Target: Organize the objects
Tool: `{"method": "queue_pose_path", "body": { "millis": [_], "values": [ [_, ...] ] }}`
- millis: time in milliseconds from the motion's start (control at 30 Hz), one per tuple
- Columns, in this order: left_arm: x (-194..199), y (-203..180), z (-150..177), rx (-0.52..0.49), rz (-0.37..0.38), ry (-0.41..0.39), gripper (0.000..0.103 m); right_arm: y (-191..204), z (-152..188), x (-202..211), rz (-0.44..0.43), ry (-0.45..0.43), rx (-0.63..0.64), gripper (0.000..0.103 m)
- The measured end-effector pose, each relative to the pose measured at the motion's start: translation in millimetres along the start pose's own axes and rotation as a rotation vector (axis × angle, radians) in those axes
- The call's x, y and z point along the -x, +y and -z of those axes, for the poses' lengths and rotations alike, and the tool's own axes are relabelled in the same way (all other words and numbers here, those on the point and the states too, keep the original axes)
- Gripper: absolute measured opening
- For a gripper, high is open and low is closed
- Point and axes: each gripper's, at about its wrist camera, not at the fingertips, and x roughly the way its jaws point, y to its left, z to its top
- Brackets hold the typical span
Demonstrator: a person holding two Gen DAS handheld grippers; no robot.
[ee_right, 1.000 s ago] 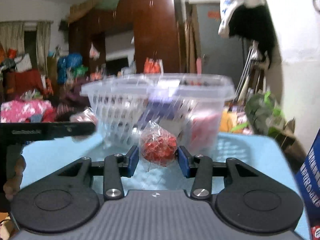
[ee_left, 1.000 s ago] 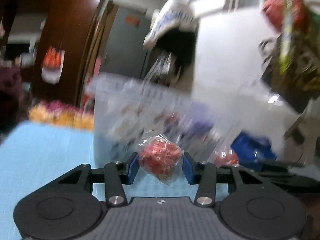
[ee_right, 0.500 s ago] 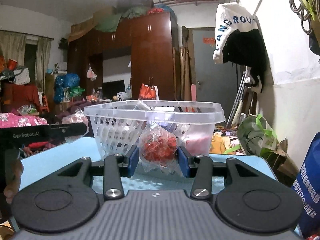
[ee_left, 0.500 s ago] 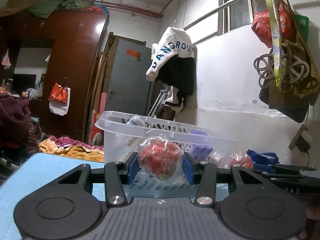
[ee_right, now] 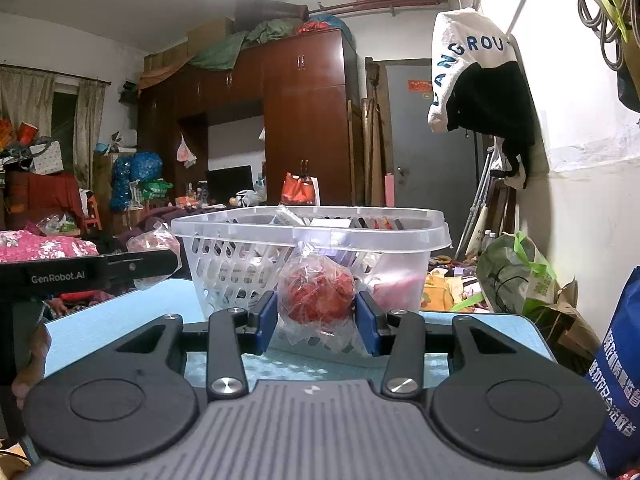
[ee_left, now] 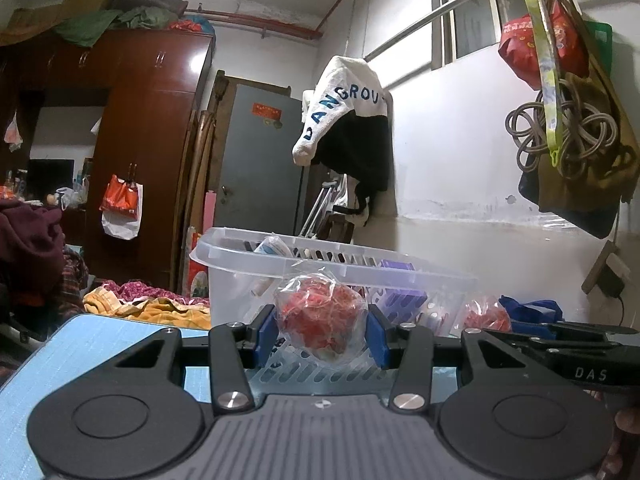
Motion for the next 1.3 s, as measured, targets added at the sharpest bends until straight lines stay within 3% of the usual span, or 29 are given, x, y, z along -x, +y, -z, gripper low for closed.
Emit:
{"method": "queue_pose_path", "body": {
  "millis": [533, 767, 867, 933, 1067, 1167, 1200, 1233, 1267, 1300],
  "values": [
    [-2, -5, 1, -0.02, -0.01, -0.003, 0.05, 1, 1, -2, -0.004, 0.008, 0.004, 0.047],
    [7, -7, -1, -0.017, 0.007, -0.041, 0.05, 0, -1, 17, -0.029, -0.064, -0.012, 0.046],
    [14, -13, -21, -0.021, 0.036, -0.06, 0.05, 5, -28, 33, -0.051, -0.117, -0.005, 0.046],
    [13, -16, -46, -0.02, 0.04, -0.074, 0.05, 7, -58, 30, 0.001, -0.134, 0.03, 0.047],
    [-22, -21, -98, -0.047, -0.007, -0.023, 0.05, -5, -111, -22, 0.054, -0.001, 0.063, 0.047],
    [-60, -12, -115, -0.017, -0.02, 0.057, 0.053, -16, -122, -65, 0.057, 0.094, 0.045, 0.048],
    [-71, -10, -115, -0.016, -0.024, 0.089, 0.058, -18, -122, -78, 0.058, 0.127, 0.056, 0.056],
    [-83, -7, -112, -0.017, -0.034, 0.122, 0.078, -18, -120, -89, 0.072, 0.152, 0.071, 0.076],
    [-95, -3, -107, -0.021, -0.059, 0.156, 0.089, -17, -117, -95, 0.103, 0.16, 0.086, 0.087],
    [-101, -2, -103, -0.026, -0.084, 0.172, 0.09, -17, -114, -98, 0.132, 0.156, 0.102, 0.098]
  ]
}}
